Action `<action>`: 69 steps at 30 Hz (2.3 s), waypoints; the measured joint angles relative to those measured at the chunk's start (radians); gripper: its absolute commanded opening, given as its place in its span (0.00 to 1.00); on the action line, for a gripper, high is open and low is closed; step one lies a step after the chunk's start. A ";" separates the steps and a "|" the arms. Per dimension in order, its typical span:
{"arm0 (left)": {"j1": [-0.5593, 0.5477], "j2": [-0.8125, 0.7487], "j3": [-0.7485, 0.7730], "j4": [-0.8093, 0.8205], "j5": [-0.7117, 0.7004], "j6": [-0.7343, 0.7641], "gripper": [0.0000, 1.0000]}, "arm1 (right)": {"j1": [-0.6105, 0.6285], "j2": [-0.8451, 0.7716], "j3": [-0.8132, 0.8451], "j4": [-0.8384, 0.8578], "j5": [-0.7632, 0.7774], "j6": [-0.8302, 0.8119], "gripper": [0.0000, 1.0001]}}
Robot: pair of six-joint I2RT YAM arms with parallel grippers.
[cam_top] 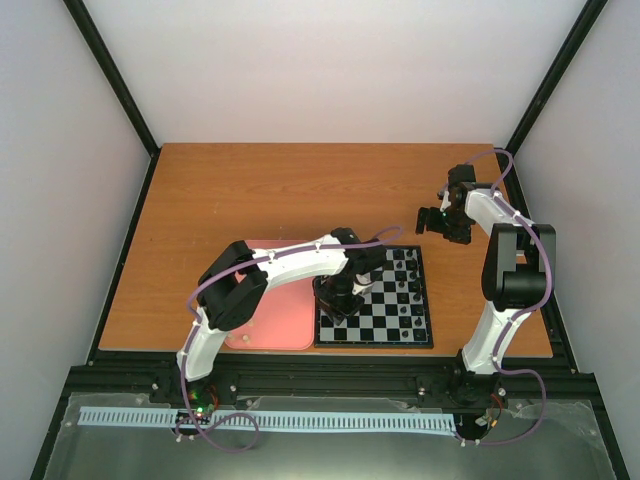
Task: Set up the chess pieces on the board
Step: Place the chess piece on the chessboard, then pick up the chess piece from the storage box.
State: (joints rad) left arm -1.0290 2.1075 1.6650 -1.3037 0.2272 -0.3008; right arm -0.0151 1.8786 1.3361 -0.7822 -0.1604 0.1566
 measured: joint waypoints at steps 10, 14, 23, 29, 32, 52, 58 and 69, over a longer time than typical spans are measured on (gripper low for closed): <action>0.000 0.003 0.000 -0.002 0.000 0.010 0.31 | 0.000 0.000 0.000 0.000 0.000 0.000 1.00; 0.000 0.003 0.003 -0.003 0.000 0.012 0.41 | 0.000 0.000 0.000 0.000 0.000 0.000 1.00; 0.000 0.002 0.108 -0.029 0.007 0.018 0.49 | 0.000 0.000 0.000 0.000 0.000 -0.002 1.00; 0.000 -0.070 0.124 -0.032 -0.010 0.002 0.54 | 0.000 0.000 0.000 -0.001 0.003 -0.003 1.00; 0.013 -0.187 0.092 -0.027 -0.065 -0.050 0.53 | 0.000 0.000 0.000 -0.002 0.008 -0.003 1.00; 0.447 -0.764 -0.803 0.131 -0.169 -0.378 0.50 | 0.001 0.011 0.004 -0.008 0.012 -0.003 1.00; 0.462 -0.701 -0.831 0.211 -0.144 -0.377 0.47 | 0.003 0.011 0.004 -0.008 0.013 -0.003 1.00; 0.480 -0.606 -0.834 0.287 -0.132 -0.359 0.25 | 0.003 0.011 0.004 -0.008 0.012 -0.003 1.00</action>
State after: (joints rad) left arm -0.5495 1.5017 0.8310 -1.0168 0.0948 -0.6601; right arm -0.0124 1.8900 1.3403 -0.7898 -0.1482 0.1532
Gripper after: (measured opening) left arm 0.314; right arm 0.999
